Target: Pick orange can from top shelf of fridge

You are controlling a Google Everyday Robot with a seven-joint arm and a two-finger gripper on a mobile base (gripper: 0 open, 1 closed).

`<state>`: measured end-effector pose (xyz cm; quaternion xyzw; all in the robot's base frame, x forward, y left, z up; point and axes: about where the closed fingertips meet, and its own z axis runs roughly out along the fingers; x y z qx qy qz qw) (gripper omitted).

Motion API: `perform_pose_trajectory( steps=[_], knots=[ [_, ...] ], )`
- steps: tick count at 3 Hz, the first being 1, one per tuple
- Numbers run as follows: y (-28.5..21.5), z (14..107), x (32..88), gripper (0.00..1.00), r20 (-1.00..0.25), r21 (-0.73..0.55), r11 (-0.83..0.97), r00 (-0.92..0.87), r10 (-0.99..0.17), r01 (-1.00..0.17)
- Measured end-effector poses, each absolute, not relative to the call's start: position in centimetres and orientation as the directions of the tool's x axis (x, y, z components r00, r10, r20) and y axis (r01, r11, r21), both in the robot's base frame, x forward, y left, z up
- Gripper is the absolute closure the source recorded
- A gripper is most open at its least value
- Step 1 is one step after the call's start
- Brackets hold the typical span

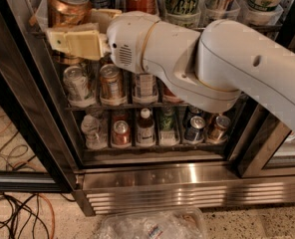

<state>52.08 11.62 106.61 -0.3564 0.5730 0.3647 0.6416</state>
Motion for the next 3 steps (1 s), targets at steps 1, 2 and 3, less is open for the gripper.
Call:
perform_pose_trajectory(
  steps=[1, 2, 3],
  knots=[
    [10.0, 106.1, 51.0, 1.0, -0.997, -0.043, 0.489, 0.069, 0.035, -0.871],
    [7.9, 105.8, 50.0, 1.0, -0.998, -0.06, 0.529, 0.07, -0.001, -0.847],
    [4.6, 105.6, 50.1, 1.0, -0.993, -0.118, 0.599, 0.099, -0.064, -0.792]
  ],
)
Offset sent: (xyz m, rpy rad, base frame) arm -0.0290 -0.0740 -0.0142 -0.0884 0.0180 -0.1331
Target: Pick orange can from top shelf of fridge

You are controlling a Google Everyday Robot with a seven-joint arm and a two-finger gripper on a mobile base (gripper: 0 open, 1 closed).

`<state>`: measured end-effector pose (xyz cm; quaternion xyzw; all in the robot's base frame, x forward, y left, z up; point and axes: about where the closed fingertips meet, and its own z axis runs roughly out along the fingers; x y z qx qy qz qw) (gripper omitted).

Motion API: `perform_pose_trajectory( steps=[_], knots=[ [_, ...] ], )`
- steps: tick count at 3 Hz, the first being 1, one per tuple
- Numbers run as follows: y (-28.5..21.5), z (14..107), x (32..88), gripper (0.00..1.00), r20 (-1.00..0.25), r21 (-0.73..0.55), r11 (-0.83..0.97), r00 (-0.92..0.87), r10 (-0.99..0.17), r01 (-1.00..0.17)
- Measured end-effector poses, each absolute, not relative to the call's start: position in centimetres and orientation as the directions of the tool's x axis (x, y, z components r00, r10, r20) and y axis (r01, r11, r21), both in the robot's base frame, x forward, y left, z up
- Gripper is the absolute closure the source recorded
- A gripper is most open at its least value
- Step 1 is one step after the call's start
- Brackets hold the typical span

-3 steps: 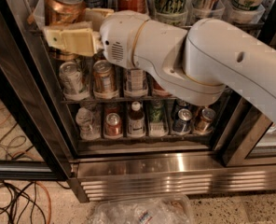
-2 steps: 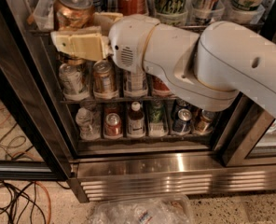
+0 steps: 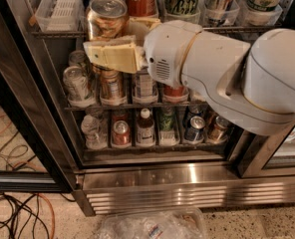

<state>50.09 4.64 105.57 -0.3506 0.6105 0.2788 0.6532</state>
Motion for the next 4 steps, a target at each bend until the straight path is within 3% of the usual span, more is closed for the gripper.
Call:
perform_pose_trajectory(
  steps=[2, 4],
  knots=[
    [6.2, 103.8, 49.4, 1.0, -0.995, -0.1, 0.542, 0.072, -0.073, -0.835],
    [7.1, 97.7, 42.9, 1.0, -0.998, 0.018, 0.452, -0.04, -0.038, -0.892]
  ],
)
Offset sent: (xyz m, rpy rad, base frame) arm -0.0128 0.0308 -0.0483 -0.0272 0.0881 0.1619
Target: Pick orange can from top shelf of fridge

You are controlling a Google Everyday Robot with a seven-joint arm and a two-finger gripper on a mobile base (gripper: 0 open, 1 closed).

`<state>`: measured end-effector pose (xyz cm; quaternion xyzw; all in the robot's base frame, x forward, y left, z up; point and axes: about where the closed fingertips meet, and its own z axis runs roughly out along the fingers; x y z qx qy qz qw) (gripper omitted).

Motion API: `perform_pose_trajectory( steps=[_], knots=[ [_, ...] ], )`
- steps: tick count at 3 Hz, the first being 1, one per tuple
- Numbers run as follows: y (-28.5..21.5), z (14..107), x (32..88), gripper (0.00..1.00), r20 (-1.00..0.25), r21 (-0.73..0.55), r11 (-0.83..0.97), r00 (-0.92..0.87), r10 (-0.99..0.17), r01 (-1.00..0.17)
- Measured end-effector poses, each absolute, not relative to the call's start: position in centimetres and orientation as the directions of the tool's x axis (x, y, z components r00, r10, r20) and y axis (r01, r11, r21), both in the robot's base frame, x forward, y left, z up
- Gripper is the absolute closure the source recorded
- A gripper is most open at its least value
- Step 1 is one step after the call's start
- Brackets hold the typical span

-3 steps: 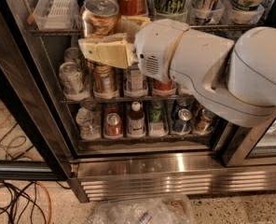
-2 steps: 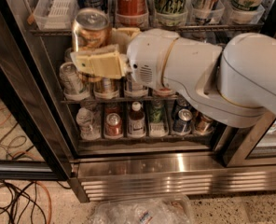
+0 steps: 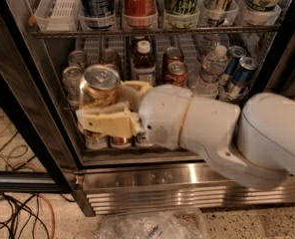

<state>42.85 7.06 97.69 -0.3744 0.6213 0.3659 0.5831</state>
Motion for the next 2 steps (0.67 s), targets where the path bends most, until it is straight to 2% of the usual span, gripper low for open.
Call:
perform_pose_trajectory(
  steps=[1, 2],
  knots=[
    [4.0, 94.06, 41.69, 1.0, -0.993, 0.107, 0.512, -0.118, 0.011, -0.852],
    [3.85, 93.95, 41.57, 1.0, -0.993, 0.107, 0.517, -0.12, 0.008, -0.849]
  ],
)
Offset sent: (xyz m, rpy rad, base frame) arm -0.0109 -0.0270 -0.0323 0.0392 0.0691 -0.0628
